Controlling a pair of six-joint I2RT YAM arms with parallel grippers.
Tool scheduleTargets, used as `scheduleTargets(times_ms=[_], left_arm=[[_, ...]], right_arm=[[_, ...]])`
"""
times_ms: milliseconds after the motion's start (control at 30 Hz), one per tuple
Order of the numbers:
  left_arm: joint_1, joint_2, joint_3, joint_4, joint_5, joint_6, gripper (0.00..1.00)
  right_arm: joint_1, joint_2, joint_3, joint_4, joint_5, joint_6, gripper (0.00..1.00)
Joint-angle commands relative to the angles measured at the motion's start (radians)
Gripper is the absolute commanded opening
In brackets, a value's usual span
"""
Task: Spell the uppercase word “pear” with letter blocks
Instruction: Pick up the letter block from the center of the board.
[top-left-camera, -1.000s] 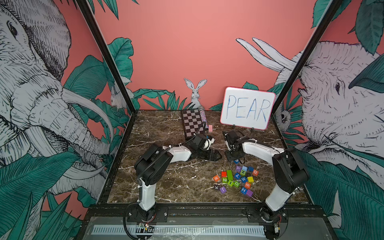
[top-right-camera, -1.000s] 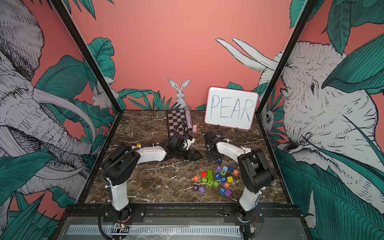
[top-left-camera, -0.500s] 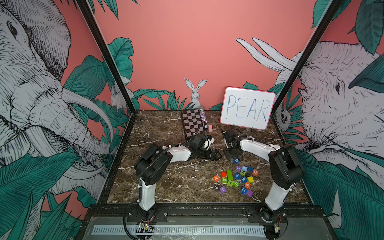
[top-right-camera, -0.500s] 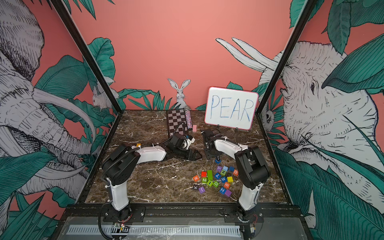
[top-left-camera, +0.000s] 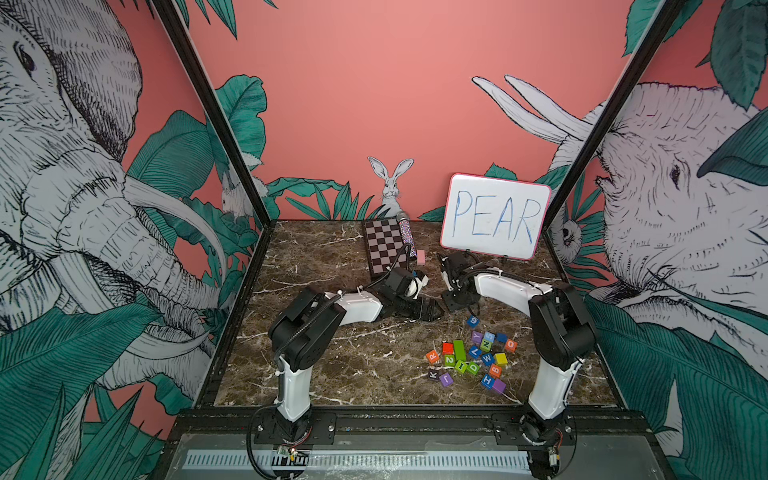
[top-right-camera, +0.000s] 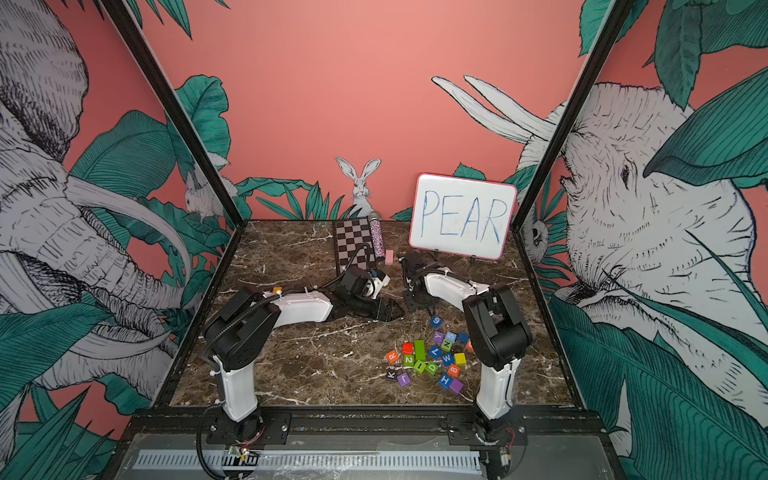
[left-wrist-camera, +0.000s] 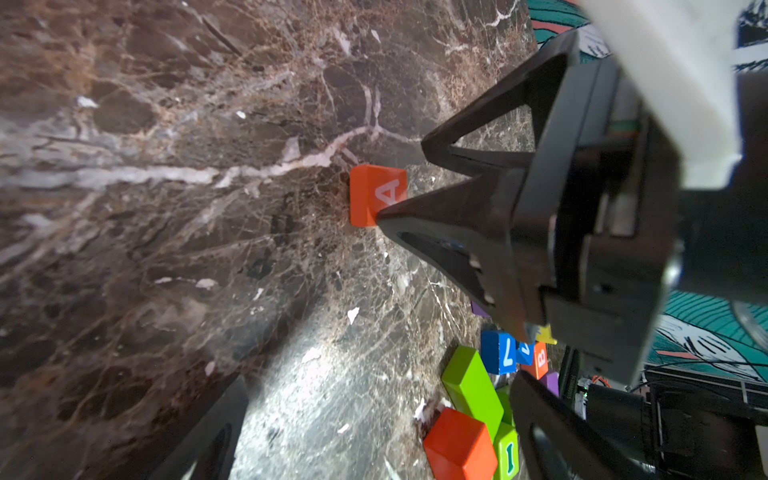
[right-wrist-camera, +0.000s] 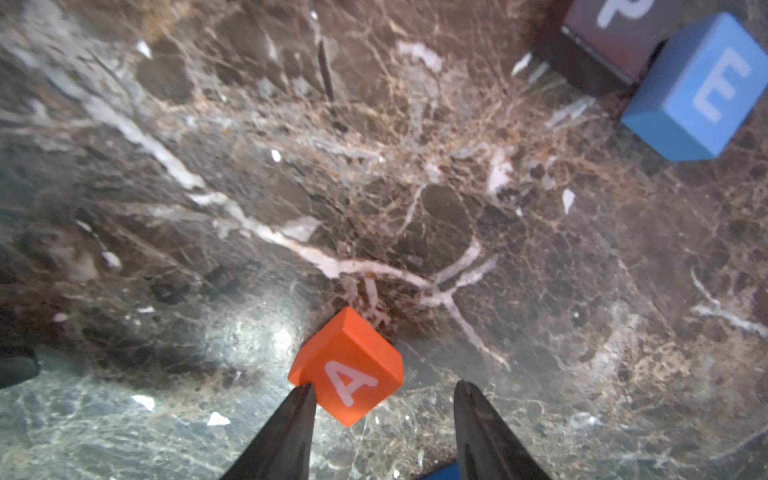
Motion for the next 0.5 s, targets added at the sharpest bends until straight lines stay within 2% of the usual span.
scheduleTargets(times_ms=[0,300,467], left_arm=[[0.005,-0.032,-0.016,0.019,0.004,-0.011,0.99],[0.010,-0.048,-0.030,0.022,-0.002,-0.009,0.99],[0.010,-0.058,-0.040,0.023,-0.005,-0.009,0.99]], right_arm=[[0.003,0.023,0.015,-0.002,-0.037,-0.021,0.56],[-0.007,0.048,0.034,0.015,-0.047,-0.026,0.58],[-0.012,0.060,0.051,0.016,-0.089,-0.019,0.55]])
